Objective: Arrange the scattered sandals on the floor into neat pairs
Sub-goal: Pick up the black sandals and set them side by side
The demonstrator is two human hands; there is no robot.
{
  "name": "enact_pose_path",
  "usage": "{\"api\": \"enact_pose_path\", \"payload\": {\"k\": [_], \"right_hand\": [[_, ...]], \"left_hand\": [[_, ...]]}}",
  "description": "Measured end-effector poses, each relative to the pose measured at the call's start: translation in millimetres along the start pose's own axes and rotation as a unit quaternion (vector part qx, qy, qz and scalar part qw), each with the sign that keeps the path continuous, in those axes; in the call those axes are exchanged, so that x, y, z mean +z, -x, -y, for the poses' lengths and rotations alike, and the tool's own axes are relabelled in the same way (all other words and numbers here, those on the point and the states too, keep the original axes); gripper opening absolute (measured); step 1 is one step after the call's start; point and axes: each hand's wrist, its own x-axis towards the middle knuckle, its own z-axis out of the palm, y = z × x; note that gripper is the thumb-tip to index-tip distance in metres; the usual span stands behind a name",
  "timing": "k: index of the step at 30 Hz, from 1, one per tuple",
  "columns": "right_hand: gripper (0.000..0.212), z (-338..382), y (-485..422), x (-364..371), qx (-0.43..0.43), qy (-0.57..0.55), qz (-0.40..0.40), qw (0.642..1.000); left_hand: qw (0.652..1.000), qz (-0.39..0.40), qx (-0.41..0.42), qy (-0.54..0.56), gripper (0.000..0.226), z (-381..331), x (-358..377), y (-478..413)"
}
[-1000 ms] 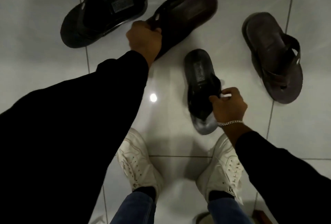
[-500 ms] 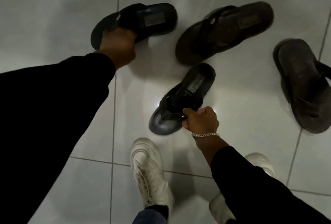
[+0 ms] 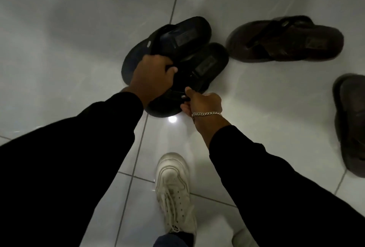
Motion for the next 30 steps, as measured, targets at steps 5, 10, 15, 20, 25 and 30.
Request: {"api": "enact_pose_path", "payload": {"k": [5, 10, 15, 20, 25, 30], "right_hand": [[0.023, 11.9, 1.5, -2.2, -0.066, 0.04, 0.014, 0.997], [0.011, 27.9, -4.2, 10.1, -0.183, 0.131, 0.061, 0.972], [0.052, 31.8, 0.1, 26.4, -0.299, 0.321, 0.141, 0.887], [0.064, 23.6, 4.4, 58.0, -0.317, 0.322, 0.184, 0.873], [0.057, 32.0, 3.2, 58.5, -0.409, 0.442, 0.125, 0.788], [0.083, 22.9, -16.6, 30.1, -0.386, 0.662, 0.055, 0.64]], "left_hand": [[0.996, -0.043, -0.073, -0.009, 0.016, 6.9, -4.6, 9.0], [0.979, -0.103, -0.178, 0.001, 0.012, 16.9, -22.8, -1.8], [0.975, -0.133, -0.18, -0.005, 0.012, 41.9, -45.2, -20.7], [0.963, -0.16, -0.219, 0.008, 0.013, 53.4, -56.0, -29.9], [0.954, -0.16, -0.253, 0.017, 0.014, 66.8, -60.7, -31.8], [0.951, -0.175, -0.256, 0.013, 0.014, 68.4, -61.5, -32.7]]}}
